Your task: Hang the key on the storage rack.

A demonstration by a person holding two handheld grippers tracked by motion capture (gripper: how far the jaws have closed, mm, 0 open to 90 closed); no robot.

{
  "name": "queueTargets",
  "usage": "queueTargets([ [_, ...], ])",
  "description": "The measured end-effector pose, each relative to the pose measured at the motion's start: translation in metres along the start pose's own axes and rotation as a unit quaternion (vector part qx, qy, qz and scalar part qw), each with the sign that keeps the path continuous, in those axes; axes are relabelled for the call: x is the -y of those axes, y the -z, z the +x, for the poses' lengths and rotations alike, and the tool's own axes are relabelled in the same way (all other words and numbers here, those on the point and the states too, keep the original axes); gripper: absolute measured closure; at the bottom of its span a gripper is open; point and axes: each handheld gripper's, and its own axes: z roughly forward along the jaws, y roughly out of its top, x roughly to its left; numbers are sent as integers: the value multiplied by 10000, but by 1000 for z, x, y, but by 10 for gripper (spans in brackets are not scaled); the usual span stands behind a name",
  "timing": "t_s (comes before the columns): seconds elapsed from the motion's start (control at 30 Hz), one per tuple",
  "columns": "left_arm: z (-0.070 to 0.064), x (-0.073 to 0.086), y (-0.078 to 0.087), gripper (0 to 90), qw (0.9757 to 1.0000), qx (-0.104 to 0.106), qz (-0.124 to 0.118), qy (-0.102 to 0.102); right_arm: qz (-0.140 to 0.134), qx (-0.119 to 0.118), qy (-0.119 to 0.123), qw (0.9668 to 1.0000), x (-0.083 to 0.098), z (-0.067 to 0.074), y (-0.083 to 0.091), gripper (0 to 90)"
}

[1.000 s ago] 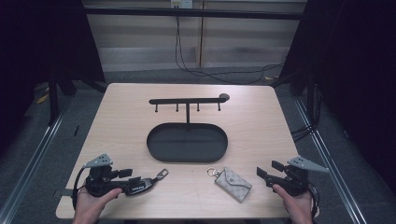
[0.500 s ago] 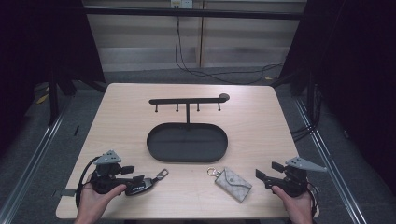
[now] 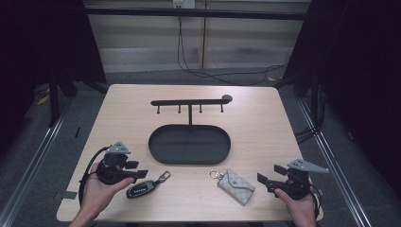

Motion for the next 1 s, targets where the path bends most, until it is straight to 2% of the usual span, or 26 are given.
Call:
queueTargets([
  [0.07, 0, -2, 0, 477, 10000, -6, 46, -8, 9, 3, 8, 10000, 0, 0, 0, 171],
  [0.1, -1, -5, -1, 494, 9999, 78, 107, -33, 31, -12, 8, 10000, 0, 0, -1, 170],
  [0.17, -1, -6, -1, 502, 9999, 117, 98, -22, 38, -31, 16, 10000, 0, 0, -1, 171],
  [0.2, -2, -8, 0, 504, 9999, 73, 107, -50, 47, -32, 24, 10000, 0, 0, -1, 171],
  [0.23, -2, -9, 0, 533, 9998, 142, 109, -27, 59, -41, 31, 10000, 0, 0, -2, 171],
  [0.27, -2, -11, -1, 552, 9997, 179, 136, -93, 77, -40, 26, 10000, 0, 0, -2, 172],
  [0.3, -3, -12, -2, 552, 9995, 162, 189, -189, 77, -40, 26, 10000, 0, 0, -2, 172],
  [0.33, -4, -14, -3, 602, 9991, 178, 270, -271, 81, -56, 28, 9999, 0, 0, -2, 179],
  [0.37, -6, -18, -8, 607, 9980, 235, 461, -364, 84, -60, 27, 9999, 0, 0, -2, 181],
  [0.4, -6, -18, -8, 614, 9980, 235, 461, -364, 93, -69, 4, 9999, 0, 0, -2, 181],
  [0.53, -13, -26, -19, 609, 9952, 286, 804, -473, 125, -117, 26, 9999, 0, 0, -3, 181],
  [0.63, -15, -31, -25, 607, 9945, 305, 916, -411, 140, -126, 42, 9998, 0, 1, -3, 182],
  [0.67, -15, -33, -27, 607, 9940, 318, 938, -461, 148, -131, 37, 9998, 0, 1, -3, 183],
  [0.73, -16, -35, -29, 604, 9941, 407, 930, -395, 162, -152, 32, 9997, 0, 0, -3, 183],
  [0.77, -16, -35, -31, 609, 9938, 367, 962, -430, 163, -160, 39, 9997, 0, 0, -4, 183],
  [0.8, -17, -35, -33, 609, 9926, 347, 1079, -436, 163, -160, 39, 9997, 0, 0, -4, 183],
  [0.83, -17, -36, -38, 617, 9907, 450, 1196, -457, 177, -166, 50, 9997, 0, 1, -4, 183],
  [0.9, -17, -37, -41, 643, 9901, 451, 1242, -482, 186, -159, 55, 9997, 0, 1, -4, 184],
  [1.0, -18, -38, -49, 650, 9868, 450, 1452, -551, 198, -170, 70, 9996, 0, 1, -5, 184],
])
